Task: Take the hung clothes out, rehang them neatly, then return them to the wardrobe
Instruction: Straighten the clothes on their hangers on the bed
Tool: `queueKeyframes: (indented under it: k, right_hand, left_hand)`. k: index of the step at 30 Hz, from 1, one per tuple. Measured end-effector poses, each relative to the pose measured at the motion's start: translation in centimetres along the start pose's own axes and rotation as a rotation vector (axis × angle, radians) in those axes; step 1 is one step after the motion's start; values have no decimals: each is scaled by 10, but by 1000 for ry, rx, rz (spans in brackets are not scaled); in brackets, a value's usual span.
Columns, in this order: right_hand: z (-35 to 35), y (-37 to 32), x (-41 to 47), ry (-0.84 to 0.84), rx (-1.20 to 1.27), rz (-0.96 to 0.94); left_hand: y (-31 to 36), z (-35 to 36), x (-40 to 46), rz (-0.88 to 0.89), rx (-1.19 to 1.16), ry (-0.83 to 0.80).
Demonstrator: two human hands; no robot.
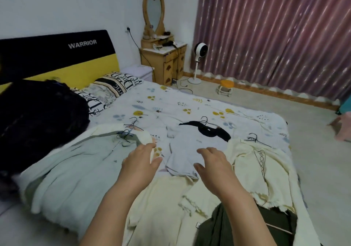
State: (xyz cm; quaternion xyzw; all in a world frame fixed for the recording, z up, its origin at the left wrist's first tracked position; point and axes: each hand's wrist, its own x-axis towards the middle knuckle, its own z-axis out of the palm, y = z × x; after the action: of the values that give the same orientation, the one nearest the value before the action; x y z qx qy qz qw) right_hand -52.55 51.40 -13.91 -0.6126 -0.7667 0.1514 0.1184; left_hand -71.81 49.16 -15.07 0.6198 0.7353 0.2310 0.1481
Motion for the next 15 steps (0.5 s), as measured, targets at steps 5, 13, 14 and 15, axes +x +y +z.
queueKeyframes:
  k: [5,13,14,15]
  right_hand:
    - [15,-36,-3,-42,30,-116]
    - [53,-105,2,-151,26,-241]
    - [59,-114,5,-162,16,-247]
    - [64,-124,9,-171,7,-251]
  left_hand:
    - [-31,-14,-39,-158,18,36]
    - [-104,-42,-70,-336,34,78]
    - [-113,-47,-69,-348,32,82]
    - [-124,-51,-67,-356,28,83]
